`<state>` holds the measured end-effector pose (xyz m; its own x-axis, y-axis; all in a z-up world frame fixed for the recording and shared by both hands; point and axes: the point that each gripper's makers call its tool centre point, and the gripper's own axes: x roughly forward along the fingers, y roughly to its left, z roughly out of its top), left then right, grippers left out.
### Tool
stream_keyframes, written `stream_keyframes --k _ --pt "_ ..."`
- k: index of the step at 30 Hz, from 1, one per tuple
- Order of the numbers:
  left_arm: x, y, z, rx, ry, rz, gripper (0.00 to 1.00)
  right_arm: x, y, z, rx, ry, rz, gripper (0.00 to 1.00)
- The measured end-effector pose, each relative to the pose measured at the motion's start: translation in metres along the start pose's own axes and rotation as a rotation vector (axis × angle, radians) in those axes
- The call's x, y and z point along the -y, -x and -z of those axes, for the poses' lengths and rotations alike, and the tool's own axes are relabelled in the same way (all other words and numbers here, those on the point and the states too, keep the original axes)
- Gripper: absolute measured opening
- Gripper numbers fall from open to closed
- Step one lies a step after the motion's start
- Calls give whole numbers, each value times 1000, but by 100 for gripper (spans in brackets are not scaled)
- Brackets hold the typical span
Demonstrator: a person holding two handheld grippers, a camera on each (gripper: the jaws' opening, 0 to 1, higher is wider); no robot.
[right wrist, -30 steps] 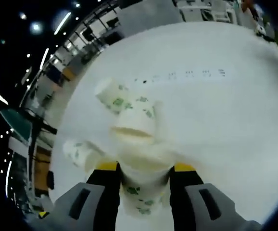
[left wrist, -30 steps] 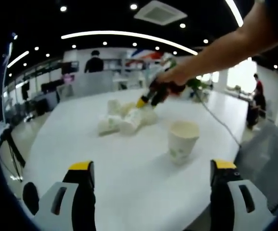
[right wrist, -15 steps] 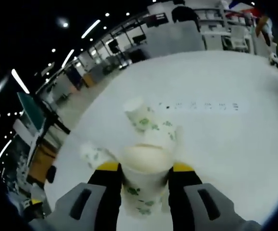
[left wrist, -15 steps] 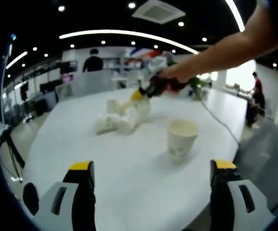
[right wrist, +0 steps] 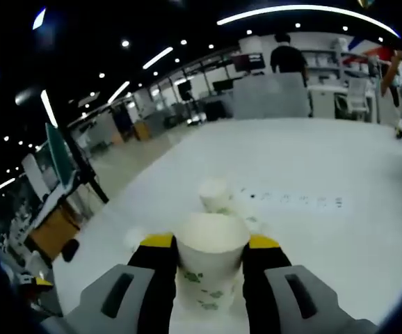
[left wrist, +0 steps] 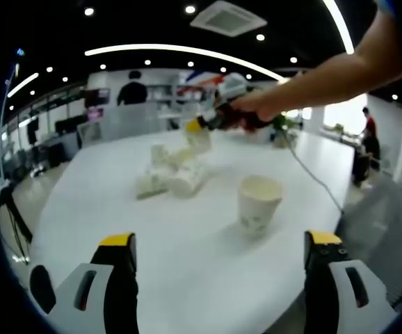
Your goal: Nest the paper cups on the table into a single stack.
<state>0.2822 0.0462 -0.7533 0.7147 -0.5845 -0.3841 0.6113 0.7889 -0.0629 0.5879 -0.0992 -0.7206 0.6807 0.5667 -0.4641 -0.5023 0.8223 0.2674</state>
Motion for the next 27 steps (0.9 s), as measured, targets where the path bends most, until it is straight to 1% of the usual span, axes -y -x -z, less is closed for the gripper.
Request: stream_keyframes --k 4,6,7,9,10,12,15,17,19,23,27 --pt "1 0 0 -2 -6 2 98 -4 6 -10 48 26 -7 33" --pt "2 0 0 -6 -11 3 98 -7 7 -17 91 60 -19 33" --pt "2 0 1 -6 -13 4 98 -13 11 -25 146 98 -37 33" --pt "2 0 2 -11 -15 3 98 -21 16 -30 203 158 -56 33" --pt "2 0 2 -12 -12 3 98 -27 19 -33 241 195 -64 33" --pt "2 0 2 -13 -15 0 98 -34 24 -37 297 242 -64 33" --pt "2 0 3 -17 -20 1 98 -38 27 -35 326 248 -57 33" --pt "2 0 3 -18 -20 0 98 -39 29 -33 334 247 -51 33" --pt "2 -1 3 -19 -21 0 98 -39 32 -35 364 249 -48 32" --pt "3 -1 2 -20 -23 0 98 -37 37 -36 385 249 -39 31" --pt "2 -1 3 -21 -23 -1 98 -38 40 -35 387 257 -36 31"
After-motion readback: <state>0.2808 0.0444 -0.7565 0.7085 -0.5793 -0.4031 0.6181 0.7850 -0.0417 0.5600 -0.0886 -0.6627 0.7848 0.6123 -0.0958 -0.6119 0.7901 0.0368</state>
